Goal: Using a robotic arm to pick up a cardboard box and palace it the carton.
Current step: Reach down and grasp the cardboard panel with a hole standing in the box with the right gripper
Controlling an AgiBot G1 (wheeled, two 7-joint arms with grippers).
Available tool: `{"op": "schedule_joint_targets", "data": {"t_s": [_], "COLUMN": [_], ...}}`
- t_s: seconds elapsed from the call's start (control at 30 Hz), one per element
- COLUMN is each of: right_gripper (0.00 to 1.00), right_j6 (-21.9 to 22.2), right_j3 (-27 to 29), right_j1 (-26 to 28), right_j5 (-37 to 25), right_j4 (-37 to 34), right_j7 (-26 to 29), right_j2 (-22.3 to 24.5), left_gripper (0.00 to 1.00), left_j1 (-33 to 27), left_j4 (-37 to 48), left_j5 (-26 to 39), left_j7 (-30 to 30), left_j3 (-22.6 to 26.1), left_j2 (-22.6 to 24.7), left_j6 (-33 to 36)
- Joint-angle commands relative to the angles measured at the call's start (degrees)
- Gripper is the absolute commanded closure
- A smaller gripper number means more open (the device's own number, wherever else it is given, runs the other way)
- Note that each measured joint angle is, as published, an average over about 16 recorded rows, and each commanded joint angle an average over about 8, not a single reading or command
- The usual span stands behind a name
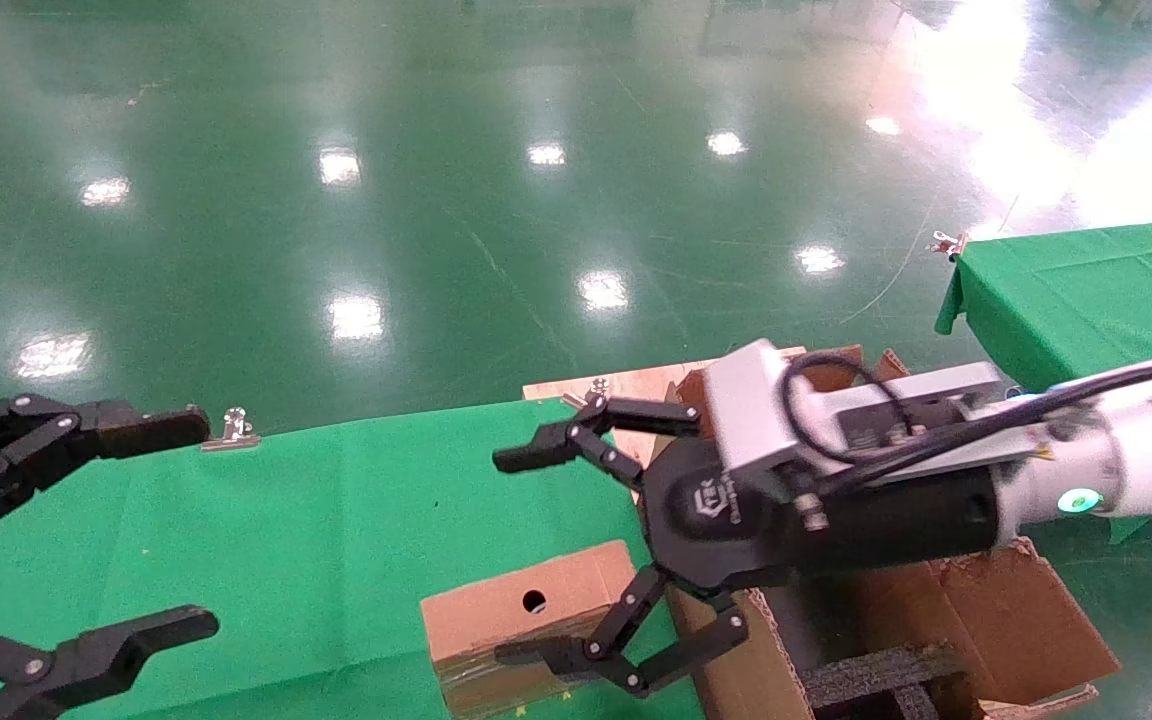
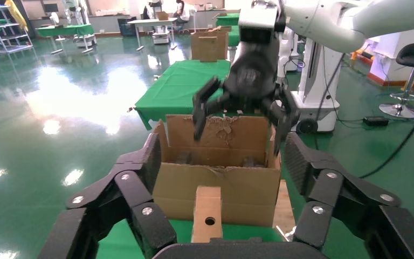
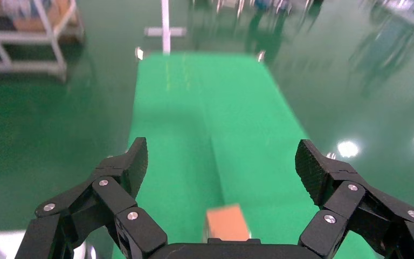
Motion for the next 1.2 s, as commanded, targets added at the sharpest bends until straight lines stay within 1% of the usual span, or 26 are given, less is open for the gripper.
{"op": "schedule_joint_targets", "data": {"t_s": [0.03,0.23,0.67,0.93,1.1,1.13,1.17,1.2], "right_gripper": [0.0,0.0,0.0,0.0,0.0,0.0,0.01,0.09], "right_j6": [-0.79,-1.05,-0.21,0.08,-0.09,-0.13,-0.16,-0.19], "right_j3": [-1.87,-7.99,-18.0,-22.82,-24.95,-25.26,-25.54,-25.77], "right_j1": [2.11,6.24,13.49,18.18,19.94,20.11,20.26,20.36], "right_j5": [-3.41,-11.1,-25.59,-34.69,-37.97,-38.29,-38.55,-38.74], "right_j4": [-0.19,-3.23,-10.97,-11.74,-10.85,-10.69,-10.56,-10.45], "right_j7": [0.64,-0.08,-6.15,-8.34,-8.62,-8.67,-8.69,-8.72], "right_j2": [-0.49,-4.65,-12.73,-16.71,-18.13,-18.3,-18.44,-18.56], "left_gripper": [1.0,1.0,1.0,1.0,1.0,0.95,0.83,0.7], "left_j1": [0.0,0.0,0.0,-0.01,-0.01,-0.01,-0.01,-0.01], "left_j4": [0.0,0.0,0.0,0.0,0.0,0.0,0.0,0.0], "left_j5": [0.0,0.0,-0.01,-0.01,-0.01,-0.01,-0.01,-0.01], "left_j7": [0.0,0.0,0.01,0.01,0.01,0.01,0.01,0.01], "left_j3": [0.0,0.0,0.01,0.01,0.02,0.02,0.02,0.02], "left_j2": [0.0,0.0,0.0,0.0,-0.01,-0.01,-0.01,-0.01], "left_j6": [0.0,0.0,0.0,0.0,0.0,0.0,0.0,0.0]}}
